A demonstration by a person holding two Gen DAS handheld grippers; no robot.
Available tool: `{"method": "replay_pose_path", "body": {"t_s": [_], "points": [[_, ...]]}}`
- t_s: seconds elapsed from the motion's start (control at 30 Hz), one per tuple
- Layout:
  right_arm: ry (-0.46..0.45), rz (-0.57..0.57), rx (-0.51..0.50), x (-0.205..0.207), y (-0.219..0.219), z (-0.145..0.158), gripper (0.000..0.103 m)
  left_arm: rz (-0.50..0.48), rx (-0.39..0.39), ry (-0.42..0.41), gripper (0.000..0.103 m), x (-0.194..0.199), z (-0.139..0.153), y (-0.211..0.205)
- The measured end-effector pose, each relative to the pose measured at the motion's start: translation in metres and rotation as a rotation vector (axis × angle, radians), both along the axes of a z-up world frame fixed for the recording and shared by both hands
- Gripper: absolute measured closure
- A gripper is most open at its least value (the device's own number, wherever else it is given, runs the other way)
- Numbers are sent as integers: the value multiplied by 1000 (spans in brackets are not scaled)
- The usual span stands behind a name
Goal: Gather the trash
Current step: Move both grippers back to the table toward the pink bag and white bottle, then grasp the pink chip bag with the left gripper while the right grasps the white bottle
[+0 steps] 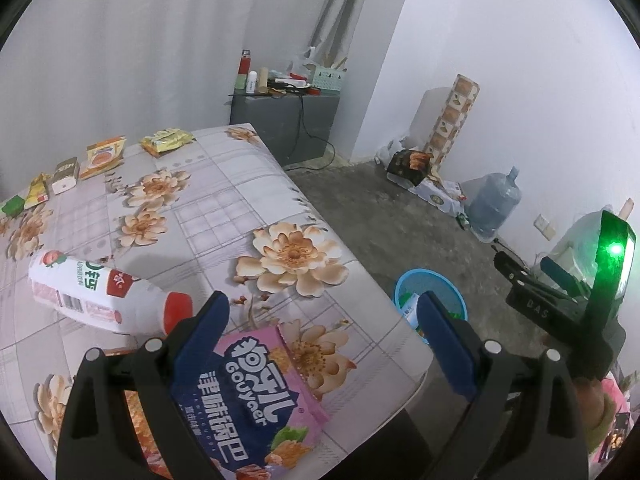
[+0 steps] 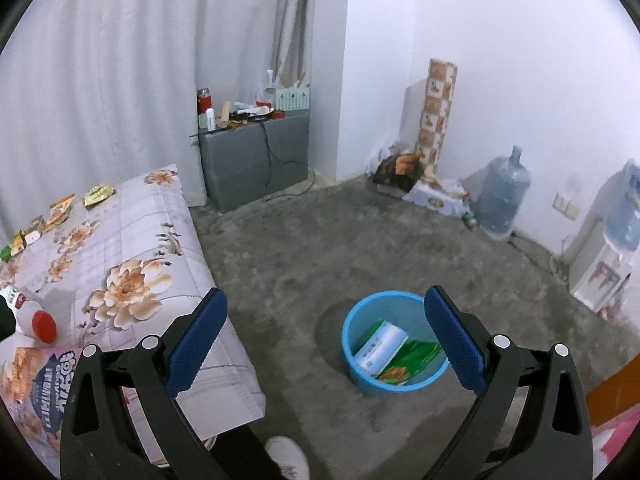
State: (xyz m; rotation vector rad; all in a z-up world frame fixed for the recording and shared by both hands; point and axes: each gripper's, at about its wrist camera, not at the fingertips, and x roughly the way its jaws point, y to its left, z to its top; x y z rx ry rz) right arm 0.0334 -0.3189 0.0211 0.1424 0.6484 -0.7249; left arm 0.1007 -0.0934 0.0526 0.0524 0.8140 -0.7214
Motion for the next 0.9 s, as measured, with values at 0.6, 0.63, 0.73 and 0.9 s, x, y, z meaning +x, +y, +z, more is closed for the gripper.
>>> {"method": "replay_pose_path", "body": {"t_s": [0.6, 0.63, 0.73, 0.9], "points": [[-64, 170, 76, 6, 22, 1, 8, 59, -33, 15, 10, 11, -7, 36], [-71, 181, 89, 7, 23, 2, 8, 62, -35, 16, 10, 11, -7, 38], [-80, 200, 102, 8, 30, 3, 8, 69, -41, 17, 10, 13, -7, 44], [-87, 225, 114, 9, 37, 5, 8, 83, -50, 11, 10, 12, -7, 57]]}}
